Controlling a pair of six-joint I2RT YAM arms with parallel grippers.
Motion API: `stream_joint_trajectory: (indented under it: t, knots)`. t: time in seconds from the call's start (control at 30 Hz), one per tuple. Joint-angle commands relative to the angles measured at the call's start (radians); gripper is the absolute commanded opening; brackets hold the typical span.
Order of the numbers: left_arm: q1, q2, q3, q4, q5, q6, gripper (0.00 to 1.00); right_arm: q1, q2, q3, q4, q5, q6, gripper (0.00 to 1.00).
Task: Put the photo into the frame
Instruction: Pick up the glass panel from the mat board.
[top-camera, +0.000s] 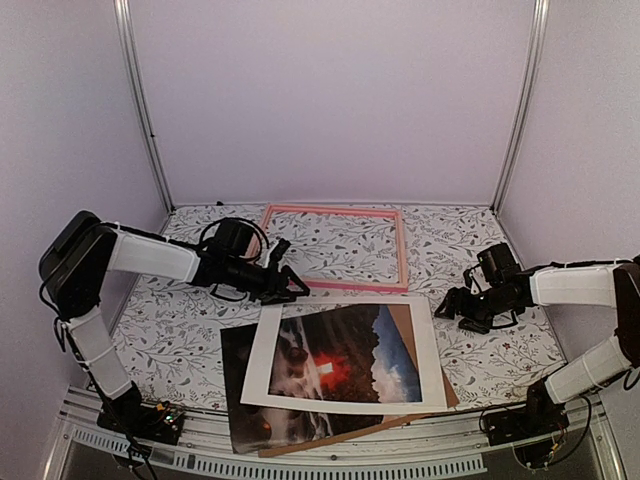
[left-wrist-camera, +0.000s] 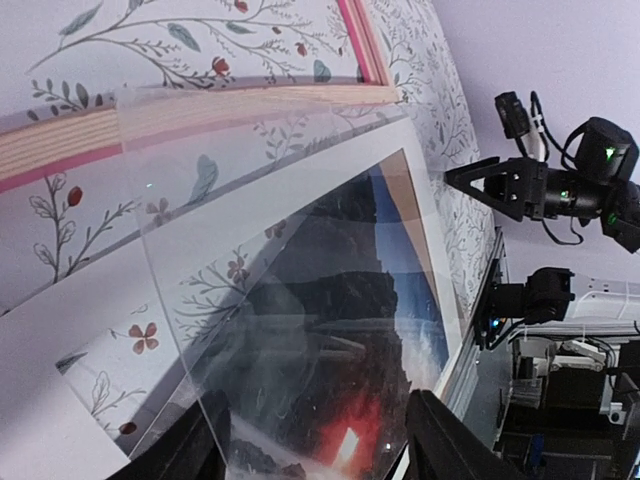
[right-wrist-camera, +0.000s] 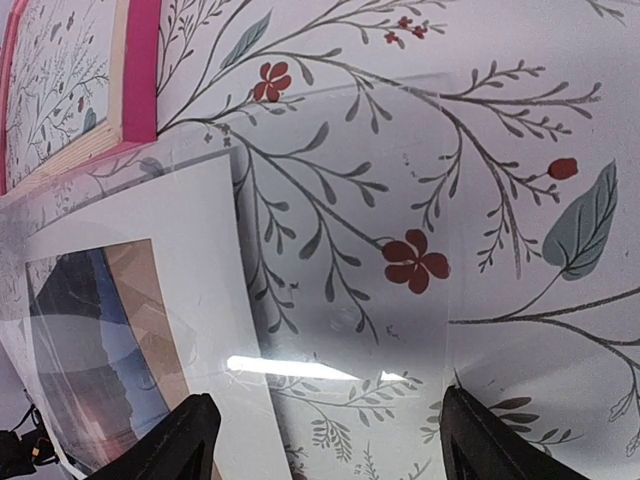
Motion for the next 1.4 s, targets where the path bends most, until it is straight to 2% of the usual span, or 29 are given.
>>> stream_joint_trajectory:
  t: [0.0, 0.1, 0.27, 0.7, 0.97, 1.23, 1.37]
  knots:
    - [-0.007, -0.044, -0.005, 0.093, 0.077, 0.01, 0.61, 0.008, 0.029, -0.02, -0.05, -0.053, -0.012, 0.79]
    - [-0.008, -0.039, 0.003, 0.082, 0.06, 0.016, 0.59, 0.007, 0.033, -0.013, -0.046, -0.06, -0.018, 0.79]
    - [-0.008, -0.03, 0.01, 0.066, 0.033, 0.039, 0.5, 0.007, 0.034, -0.001, -0.043, -0.063, -0.024, 0.79]
    - [-0.028, 0.006, 0.063, 0.025, -0.037, 0.085, 0.17, 0.008, 0.047, 0.017, -0.024, -0.085, -0.045, 0.79]
    - [-0.028, -0.044, 0.02, 0.13, -0.052, 0.103, 0.01, 0.007, 0.046, 0.036, -0.029, -0.061, -0.055, 0.89]
    - [-0.028, -0.13, -0.061, 0.302, -0.051, 0.112, 0.0, 0.006, 0.041, 0.082, -0.054, -0.029, -0.082, 0.93]
    - [-0.027, -0.158, -0.067, 0.319, -0.064, 0.126, 0.0, 0.006, 0.025, 0.103, -0.068, -0.004, -0.1, 0.94]
